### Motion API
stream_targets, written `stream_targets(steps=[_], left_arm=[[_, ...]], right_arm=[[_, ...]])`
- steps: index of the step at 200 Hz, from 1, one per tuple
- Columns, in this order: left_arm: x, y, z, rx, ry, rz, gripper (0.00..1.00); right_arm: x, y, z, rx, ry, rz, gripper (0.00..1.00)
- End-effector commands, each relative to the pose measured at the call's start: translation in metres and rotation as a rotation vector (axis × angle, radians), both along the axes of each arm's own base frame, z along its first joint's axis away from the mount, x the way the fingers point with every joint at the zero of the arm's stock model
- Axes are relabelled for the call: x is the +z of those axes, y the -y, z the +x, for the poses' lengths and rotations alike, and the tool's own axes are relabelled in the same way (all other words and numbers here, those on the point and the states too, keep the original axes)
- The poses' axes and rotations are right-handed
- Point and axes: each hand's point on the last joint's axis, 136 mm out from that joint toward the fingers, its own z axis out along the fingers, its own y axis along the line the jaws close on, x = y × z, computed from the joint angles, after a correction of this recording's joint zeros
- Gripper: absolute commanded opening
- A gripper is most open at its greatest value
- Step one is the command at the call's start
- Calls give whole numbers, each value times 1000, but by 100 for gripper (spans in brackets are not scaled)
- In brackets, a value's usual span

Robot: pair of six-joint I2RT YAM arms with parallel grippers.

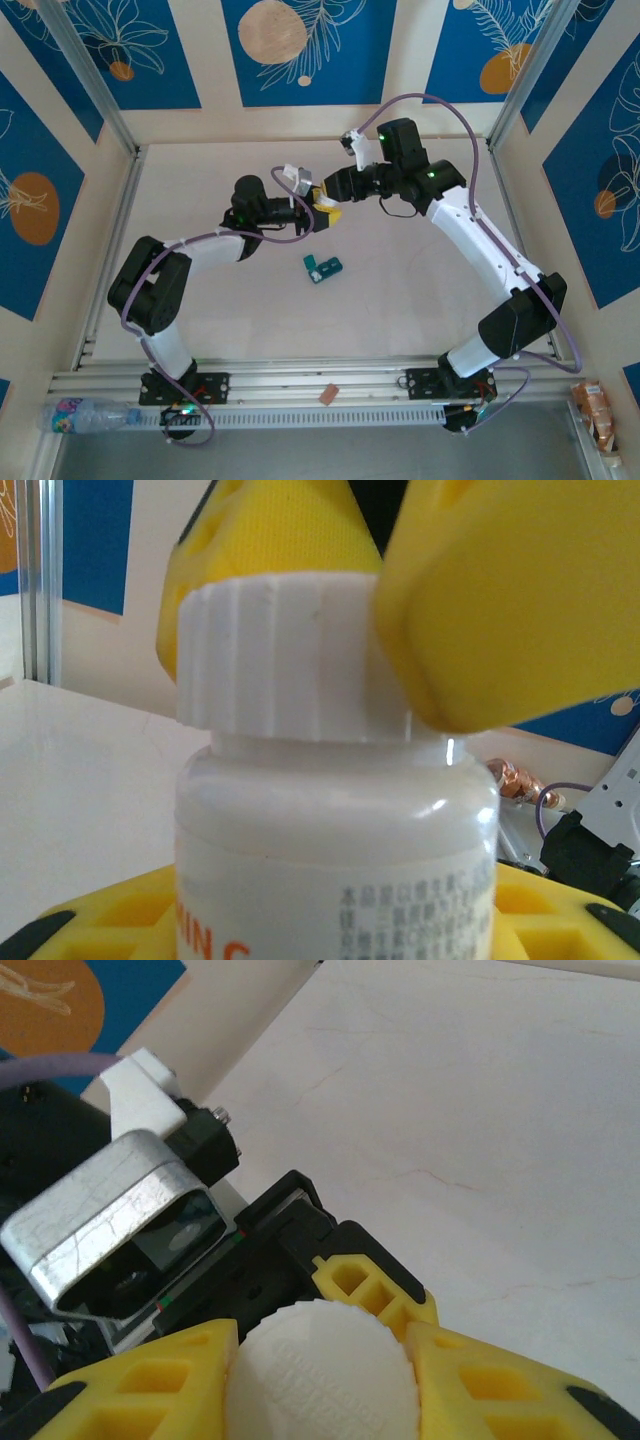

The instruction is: Sort the pills into containers

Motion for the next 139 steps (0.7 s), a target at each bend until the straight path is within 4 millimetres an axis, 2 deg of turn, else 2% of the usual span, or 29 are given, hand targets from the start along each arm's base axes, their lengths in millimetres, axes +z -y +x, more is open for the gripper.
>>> stream_targets(steps=[1, 25, 41, 58, 72, 98, 139], left_arm=[[28, 0, -6, -16, 78, -44, 0], [26, -1, -2, 14, 88, -41, 0], [25, -1, 0, 27, 91, -41, 0], [23, -1, 1, 34, 89, -36, 0], [22, -2, 2, 40, 90, -29, 0], [20, -2, 2, 45, 91, -22, 0], [17, -1, 2, 39, 86, -18, 0]], right_arm=[[-11, 4, -2, -86, -47, -3, 34], [-36, 6, -3, -297, -140, -16, 34], [-52, 0, -10, -383, -171, -25, 35], [-59, -11, -14, -400, -156, -25, 35], [-60, -9, -12, -415, -150, -44, 35], [-48, 0, -9, -409, -130, -39, 39], [1, 16, -14, -273, -54, 51, 67]])
